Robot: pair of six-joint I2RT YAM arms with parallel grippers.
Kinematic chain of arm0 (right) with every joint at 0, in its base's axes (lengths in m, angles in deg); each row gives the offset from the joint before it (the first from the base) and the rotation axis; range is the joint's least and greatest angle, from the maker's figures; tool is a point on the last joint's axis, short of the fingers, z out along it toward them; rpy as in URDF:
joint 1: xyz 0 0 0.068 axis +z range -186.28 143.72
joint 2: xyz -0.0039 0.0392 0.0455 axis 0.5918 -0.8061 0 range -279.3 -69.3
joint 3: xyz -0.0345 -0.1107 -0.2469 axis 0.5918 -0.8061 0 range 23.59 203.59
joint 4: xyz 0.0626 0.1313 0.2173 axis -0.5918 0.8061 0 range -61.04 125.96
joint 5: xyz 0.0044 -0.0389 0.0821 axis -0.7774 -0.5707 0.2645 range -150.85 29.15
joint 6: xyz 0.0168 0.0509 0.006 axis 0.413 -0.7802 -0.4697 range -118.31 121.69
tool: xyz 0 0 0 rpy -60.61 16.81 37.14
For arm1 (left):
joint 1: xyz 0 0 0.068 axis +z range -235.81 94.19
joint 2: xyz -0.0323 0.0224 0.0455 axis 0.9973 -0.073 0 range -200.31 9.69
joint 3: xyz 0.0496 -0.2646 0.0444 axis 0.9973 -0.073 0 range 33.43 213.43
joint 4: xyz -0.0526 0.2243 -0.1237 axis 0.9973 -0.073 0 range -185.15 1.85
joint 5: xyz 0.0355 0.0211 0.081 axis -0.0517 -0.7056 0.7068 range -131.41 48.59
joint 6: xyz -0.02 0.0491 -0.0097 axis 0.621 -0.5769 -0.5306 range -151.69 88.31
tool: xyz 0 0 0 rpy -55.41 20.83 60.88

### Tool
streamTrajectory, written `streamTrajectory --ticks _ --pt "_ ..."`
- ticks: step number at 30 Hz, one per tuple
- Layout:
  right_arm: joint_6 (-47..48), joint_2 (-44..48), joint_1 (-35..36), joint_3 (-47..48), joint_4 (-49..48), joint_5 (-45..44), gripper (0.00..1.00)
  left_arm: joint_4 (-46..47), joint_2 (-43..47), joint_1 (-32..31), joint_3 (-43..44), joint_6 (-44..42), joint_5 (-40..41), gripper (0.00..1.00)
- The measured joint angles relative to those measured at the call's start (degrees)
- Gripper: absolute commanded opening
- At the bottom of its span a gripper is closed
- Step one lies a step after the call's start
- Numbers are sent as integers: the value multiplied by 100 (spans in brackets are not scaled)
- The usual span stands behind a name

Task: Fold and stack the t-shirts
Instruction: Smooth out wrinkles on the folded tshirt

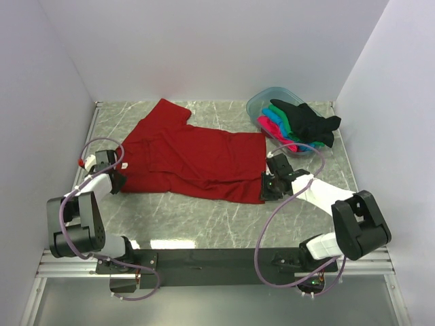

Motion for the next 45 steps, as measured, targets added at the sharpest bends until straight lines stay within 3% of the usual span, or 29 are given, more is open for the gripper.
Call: streamTrajectory --ticks 1,2,8,18,23,25,26,27,28,29,32,37,45 --pt "0 -9 0 -7 -2 -2 1 22 -11 4 0 -33 -59 7" --pt "-13 -9 0 -24 -24 0 0 26 -15 9 0 -9 -68 1" --pt "-52 63 0 -63 24 -44 0 7 46 57 0 -42 -118 1" --pt "-61 485 0 118 619 -584 0 -186 1226 481 -2 122 61 1" --pt "-107 564 0 203 796 -688 0 -192 1283 535 -17 144 79 1" --pt "-122 568 22 203 852 -695 0 -216 1237 535 -31 142 76 9" --pt "-127 568 37 203 879 -697 4 -234 1209 535 -31 133 79 15" --pt "-142 570 52 203 911 -710 9 -262 1180 535 -33 127 76 29" --pt "-155 573 79 205 953 -723 16 -297 1167 535 -35 129 81 36" --pt "-166 586 105 205 999 -741 35 -330 1167 535 -39 136 105 50" --pt "-177 708 177 219 1217 -870 58 -420 1233 525 -46 144 234 70" --pt "-138 986 280 439 1578 -1132 64 -713 1792 168 -24 275 774 77" --pt "-138 1091 457 796 1539 -1246 64 -415 2155 -909 149 122 752 61"
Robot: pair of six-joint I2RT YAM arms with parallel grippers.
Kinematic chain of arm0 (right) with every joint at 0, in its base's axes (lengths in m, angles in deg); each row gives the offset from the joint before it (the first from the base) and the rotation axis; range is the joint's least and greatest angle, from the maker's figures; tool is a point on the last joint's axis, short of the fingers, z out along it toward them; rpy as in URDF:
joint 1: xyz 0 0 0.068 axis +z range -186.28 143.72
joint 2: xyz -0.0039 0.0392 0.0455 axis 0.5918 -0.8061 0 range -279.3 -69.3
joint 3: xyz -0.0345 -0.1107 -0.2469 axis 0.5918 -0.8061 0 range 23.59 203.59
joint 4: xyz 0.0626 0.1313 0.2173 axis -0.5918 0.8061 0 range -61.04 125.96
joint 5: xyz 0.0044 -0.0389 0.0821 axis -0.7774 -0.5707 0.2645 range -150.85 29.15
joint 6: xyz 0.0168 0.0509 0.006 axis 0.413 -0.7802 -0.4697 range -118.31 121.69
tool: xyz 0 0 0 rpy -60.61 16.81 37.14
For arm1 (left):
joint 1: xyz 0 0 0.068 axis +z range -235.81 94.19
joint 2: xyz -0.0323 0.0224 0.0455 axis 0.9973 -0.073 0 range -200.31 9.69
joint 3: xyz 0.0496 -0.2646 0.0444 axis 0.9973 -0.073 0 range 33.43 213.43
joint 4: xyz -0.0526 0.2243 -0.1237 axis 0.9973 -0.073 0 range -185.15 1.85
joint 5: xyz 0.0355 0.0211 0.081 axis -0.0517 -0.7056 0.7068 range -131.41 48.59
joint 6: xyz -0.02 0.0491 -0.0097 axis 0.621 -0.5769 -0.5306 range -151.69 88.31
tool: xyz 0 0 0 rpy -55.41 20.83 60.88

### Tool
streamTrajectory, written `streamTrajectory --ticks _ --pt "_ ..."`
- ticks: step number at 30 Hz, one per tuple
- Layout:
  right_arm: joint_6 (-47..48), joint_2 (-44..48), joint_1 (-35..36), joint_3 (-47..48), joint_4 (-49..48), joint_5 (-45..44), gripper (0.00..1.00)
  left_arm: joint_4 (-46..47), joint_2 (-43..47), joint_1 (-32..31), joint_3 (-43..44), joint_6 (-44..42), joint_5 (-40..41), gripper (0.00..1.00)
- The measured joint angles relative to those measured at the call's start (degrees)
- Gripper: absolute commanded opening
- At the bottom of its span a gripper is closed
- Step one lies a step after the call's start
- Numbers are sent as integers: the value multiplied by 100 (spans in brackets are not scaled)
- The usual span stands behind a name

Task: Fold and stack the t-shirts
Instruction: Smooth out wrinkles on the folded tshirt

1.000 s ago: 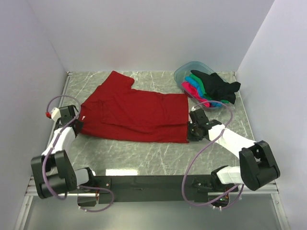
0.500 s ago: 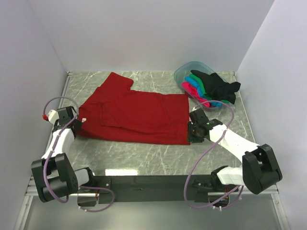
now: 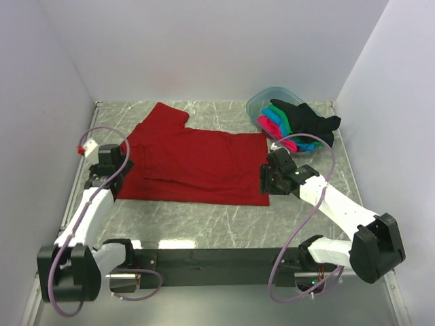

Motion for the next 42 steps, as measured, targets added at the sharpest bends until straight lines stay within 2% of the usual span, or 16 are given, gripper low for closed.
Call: streamTrajectory --ticks 7,13,19,33,42 --pt "-37 -363 516 44 -85 17 64 675 -1528 -518 15 -127 -778 57" --pt "-96 -496 876 133 -107 13 64 758 -2293 -866 251 -146 -1047 57" --pt "-170 -529 1019 192 -168 -4 64 846 -2378 -929 505 -146 -935 56" --pt "-216 -682 1097 192 -203 -48 64 656 -2380 -1069 448 22 -409 57" --pt "-221 -686 1113 192 -247 -66 64 629 -2465 -1071 407 70 -356 43"
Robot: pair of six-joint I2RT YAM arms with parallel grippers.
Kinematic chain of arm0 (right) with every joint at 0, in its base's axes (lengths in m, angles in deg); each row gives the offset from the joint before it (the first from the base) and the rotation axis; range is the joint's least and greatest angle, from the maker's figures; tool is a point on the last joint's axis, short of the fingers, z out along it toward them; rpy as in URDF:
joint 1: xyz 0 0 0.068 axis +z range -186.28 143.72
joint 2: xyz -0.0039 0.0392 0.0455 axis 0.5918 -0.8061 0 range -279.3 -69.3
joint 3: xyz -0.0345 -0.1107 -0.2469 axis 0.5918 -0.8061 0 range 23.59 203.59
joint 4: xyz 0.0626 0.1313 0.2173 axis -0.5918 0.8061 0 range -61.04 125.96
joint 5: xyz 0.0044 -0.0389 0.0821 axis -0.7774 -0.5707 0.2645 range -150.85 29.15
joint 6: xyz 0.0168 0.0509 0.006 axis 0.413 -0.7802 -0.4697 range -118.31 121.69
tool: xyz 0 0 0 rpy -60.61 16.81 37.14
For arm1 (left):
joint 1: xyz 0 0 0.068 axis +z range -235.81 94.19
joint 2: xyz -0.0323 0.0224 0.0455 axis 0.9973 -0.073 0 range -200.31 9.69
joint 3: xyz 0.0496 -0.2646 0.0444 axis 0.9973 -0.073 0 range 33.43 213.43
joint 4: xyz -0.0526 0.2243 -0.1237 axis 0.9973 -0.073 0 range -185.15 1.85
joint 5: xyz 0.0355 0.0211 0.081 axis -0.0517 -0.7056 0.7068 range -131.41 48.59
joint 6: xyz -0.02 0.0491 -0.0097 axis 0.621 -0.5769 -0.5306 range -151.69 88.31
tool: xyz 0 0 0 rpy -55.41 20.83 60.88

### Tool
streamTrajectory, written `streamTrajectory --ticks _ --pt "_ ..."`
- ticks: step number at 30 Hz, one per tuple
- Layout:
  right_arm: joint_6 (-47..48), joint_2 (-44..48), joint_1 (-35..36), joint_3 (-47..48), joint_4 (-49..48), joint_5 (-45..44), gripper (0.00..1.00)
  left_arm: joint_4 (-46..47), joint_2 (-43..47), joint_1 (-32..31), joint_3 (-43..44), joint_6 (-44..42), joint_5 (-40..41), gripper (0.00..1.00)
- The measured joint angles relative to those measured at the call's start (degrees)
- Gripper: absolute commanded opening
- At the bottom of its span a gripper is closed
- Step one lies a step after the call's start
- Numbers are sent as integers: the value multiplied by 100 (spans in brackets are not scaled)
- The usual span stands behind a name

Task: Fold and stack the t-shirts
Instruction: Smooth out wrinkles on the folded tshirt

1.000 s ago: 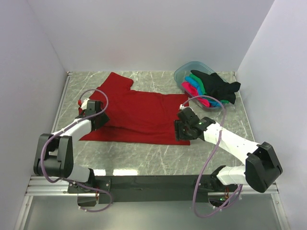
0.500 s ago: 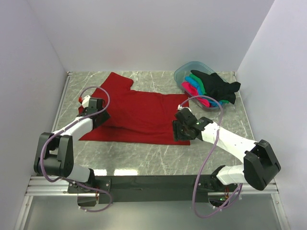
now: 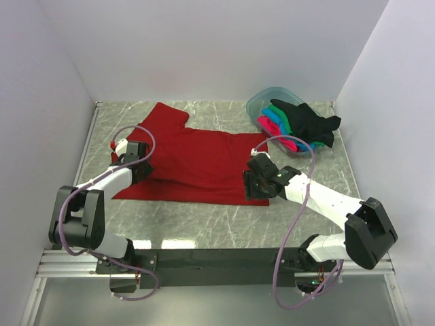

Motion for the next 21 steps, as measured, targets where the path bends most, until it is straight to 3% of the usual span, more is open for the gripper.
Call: streamTrajectory --ticks 12,15,21 --pt "2 -28 7 0 -4 0 65 39 -170 -15 -74 -4 -42 40" --pt "2 -61 7 0 -4 -2 65 79 -238 -15 -74 -13 -87 32" --pt "2 -74 7 0 -4 -4 65 157 -269 -52 -74 -31 -177 1"
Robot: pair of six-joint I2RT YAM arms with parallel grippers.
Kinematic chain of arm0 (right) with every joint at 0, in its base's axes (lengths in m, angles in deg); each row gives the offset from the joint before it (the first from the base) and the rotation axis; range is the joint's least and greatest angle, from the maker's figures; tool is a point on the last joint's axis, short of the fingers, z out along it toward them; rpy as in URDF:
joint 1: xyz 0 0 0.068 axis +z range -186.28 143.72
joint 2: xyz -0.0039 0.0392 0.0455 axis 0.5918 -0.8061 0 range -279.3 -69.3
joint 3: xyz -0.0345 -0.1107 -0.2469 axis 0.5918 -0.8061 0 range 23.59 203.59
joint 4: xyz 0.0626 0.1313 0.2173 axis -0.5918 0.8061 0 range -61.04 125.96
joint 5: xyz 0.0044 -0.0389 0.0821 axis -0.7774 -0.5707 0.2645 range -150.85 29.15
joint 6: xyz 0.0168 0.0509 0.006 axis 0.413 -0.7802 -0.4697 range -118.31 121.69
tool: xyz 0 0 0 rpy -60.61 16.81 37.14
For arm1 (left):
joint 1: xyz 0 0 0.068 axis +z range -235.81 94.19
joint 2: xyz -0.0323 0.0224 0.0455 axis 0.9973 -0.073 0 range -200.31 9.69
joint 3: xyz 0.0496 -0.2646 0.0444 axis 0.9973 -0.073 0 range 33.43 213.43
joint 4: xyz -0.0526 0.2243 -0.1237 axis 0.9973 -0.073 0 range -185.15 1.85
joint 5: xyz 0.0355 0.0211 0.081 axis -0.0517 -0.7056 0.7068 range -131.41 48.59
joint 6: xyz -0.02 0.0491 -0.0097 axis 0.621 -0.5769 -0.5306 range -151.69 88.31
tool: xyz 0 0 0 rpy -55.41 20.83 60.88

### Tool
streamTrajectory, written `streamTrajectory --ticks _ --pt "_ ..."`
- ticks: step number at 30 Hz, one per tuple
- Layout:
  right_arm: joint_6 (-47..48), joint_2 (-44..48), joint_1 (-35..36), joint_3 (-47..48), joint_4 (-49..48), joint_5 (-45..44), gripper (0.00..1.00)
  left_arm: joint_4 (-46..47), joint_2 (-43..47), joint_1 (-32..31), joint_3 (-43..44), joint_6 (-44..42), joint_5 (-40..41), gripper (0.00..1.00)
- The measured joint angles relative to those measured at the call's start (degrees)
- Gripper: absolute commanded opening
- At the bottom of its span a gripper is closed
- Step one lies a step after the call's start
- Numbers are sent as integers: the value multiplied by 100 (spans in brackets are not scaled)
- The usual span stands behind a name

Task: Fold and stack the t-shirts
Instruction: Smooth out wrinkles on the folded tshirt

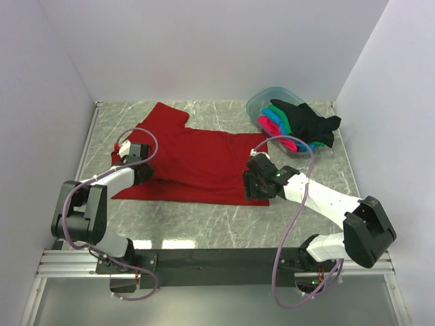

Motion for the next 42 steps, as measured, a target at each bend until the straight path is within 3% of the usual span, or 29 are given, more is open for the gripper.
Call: streamTrajectory --ticks 5,10,23,26,29,30,32,36,42 --pt "0 -4 0 0 0 0 64 -90 -28 -170 186 -33 2 0" --pt "0 -4 0 0 0 -15 65 -166 -321 -369 944 -42 2 0" --pt "0 -122 0 0 -22 -66 65 -396 -1757 -787 2575 -192 -31 0" --pt "-2 -192 0 0 -28 -66 65 -498 -2041 -914 2953 -258 -44 9" --pt "-2 -240 0 0 -35 -66 65 -553 -2194 -1029 3204 -356 -44 27" --pt "0 -251 0 0 -39 -66 65 -560 -2208 -1064 3250 -385 -44 39" --pt "0 -299 0 0 -52 -70 65 -599 -2212 -1119 3333 -409 -39 54" --pt "2 -385 0 35 -61 -85 65 -739 -2212 -1174 3576 -494 2 71" --pt "68 -728 0 726 -31 -168 66 -1034 -2310 -1182 4293 -702 177 75"
